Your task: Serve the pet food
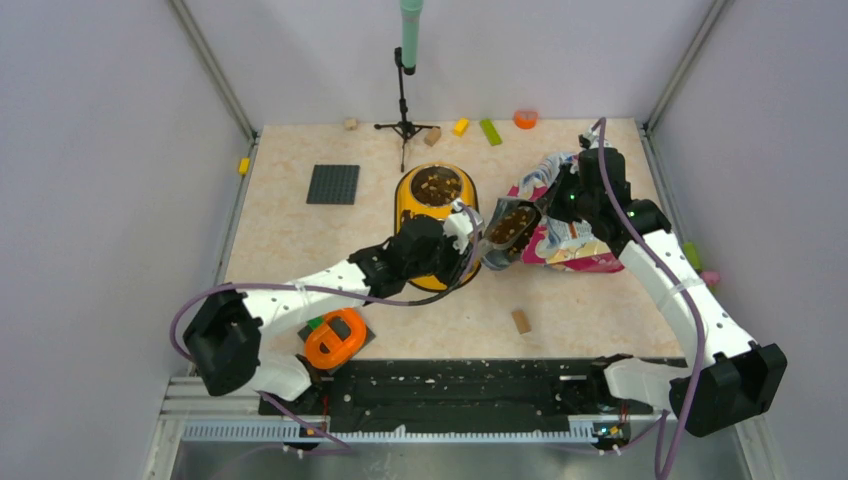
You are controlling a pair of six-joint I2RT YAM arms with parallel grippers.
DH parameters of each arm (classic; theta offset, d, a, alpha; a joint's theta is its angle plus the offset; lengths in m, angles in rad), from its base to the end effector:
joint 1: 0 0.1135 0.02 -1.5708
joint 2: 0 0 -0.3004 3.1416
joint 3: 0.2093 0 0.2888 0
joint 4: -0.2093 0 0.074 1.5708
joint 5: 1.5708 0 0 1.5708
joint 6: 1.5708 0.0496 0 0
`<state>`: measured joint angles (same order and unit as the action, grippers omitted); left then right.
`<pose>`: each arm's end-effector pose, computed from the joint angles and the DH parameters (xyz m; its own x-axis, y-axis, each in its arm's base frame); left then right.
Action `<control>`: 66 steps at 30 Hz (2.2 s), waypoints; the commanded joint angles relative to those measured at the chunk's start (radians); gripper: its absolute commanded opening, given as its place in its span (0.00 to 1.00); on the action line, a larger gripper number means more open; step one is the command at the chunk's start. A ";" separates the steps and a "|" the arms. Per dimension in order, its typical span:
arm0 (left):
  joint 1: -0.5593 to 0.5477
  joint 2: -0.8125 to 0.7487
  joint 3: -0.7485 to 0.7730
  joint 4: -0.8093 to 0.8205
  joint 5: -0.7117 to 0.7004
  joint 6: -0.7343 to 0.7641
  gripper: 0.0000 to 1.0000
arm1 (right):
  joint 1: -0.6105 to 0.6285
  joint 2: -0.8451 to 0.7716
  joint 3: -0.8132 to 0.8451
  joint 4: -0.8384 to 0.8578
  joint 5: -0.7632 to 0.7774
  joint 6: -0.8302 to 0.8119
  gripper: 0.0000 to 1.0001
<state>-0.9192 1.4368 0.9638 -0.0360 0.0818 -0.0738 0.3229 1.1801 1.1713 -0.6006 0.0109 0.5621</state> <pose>0.2190 -0.2938 0.2758 -0.3563 0.3460 -0.8679 0.8117 0.5748 -0.1041 0.2751 0.0915 0.3780 -0.6239 0.3532 -0.6972 0.0280 0.9016 0.4318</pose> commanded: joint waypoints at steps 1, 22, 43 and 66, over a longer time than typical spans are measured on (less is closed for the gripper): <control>-0.007 -0.108 -0.051 -0.035 0.000 0.033 0.00 | -0.001 -0.044 0.049 0.087 -0.025 0.029 0.00; -0.007 -0.410 -0.159 -0.393 -0.236 -0.201 0.00 | -0.001 0.029 0.061 0.177 -0.088 0.037 0.00; 0.159 -0.028 0.283 -0.880 0.051 -0.380 0.00 | 0.000 0.027 0.081 0.164 -0.098 0.013 0.00; 0.486 0.126 0.394 -0.983 0.639 -0.620 0.00 | 0.000 -0.049 0.037 0.125 -0.068 0.025 0.00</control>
<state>-0.4572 1.5822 1.3651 -1.0607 0.6167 -0.6270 0.3229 1.2041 1.1778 -0.5709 -0.0273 0.5694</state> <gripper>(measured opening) 0.339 0.013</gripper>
